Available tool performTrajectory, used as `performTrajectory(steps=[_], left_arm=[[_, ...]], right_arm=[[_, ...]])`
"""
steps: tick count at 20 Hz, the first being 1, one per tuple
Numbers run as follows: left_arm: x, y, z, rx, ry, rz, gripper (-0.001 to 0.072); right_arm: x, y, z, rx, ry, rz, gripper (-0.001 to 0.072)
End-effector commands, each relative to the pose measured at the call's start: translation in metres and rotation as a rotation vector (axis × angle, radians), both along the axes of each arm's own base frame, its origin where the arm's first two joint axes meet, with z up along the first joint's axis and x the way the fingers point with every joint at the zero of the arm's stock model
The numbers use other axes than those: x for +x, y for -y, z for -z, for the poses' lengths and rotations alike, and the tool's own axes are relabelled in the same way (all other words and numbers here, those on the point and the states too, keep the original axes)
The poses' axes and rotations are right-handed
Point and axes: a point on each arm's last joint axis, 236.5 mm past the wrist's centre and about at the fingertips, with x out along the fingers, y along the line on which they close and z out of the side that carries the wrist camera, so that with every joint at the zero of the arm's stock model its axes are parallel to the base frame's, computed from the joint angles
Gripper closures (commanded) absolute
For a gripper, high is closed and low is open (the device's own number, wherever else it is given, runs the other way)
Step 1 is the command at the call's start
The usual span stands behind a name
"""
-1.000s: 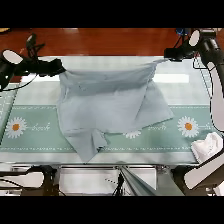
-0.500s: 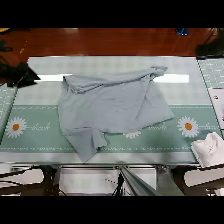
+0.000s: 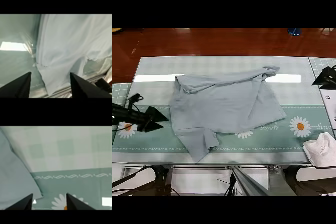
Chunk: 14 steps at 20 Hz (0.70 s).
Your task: Fold the shirts.
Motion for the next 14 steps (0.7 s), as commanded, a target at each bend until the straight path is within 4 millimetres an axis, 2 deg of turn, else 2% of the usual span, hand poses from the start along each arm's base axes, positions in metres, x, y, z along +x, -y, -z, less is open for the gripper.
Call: performTrajectory(steps=[1, 8, 9, 10, 11, 12, 14], left_arm=[[-0.01, 0.018, 0.028, -0.002, -0.006, -0.04, 0.013], [-0.004, 0.043, 0.054, 0.035, -0.033, 0.004, 0.0135], [0.003, 0.051, 0.055, 0.022, -0.02, -0.011, 0.0234], [0.01, 0.059, 0.053, -0.002, -0.005, -0.029, 0.0474], [0.017, 0.068, 0.049, -0.027, 0.029, -0.024, 0.0654], [0.021, 0.074, 0.045, -0.047, 0.053, -0.02, 0.0688], [0.02, 0.076, 0.042, -0.062, 0.047, -0.018, 0.0688]], right_arm=[[-0.005, -0.007, 0.013, 0.089, 0.005, 0.017, 0.0212], [0.002, -0.009, 0.011, 0.1, 0.033, 0.019, 0.0212], [0.003, -0.012, 0.008, 0.113, 0.042, 0.019, 0.0212], [0.005, -0.013, 0.006, 0.117, 0.05, 0.02, 0.0212], [0.005, -0.013, 0.005, 0.113, 0.057, 0.017, 0.0212], [0.002, -0.009, 0.004, 0.093, 0.055, 0.005, 0.0212], [-0.012, 0.005, 0.012, 0.063, 0.03, 0.036, 0.0212]])
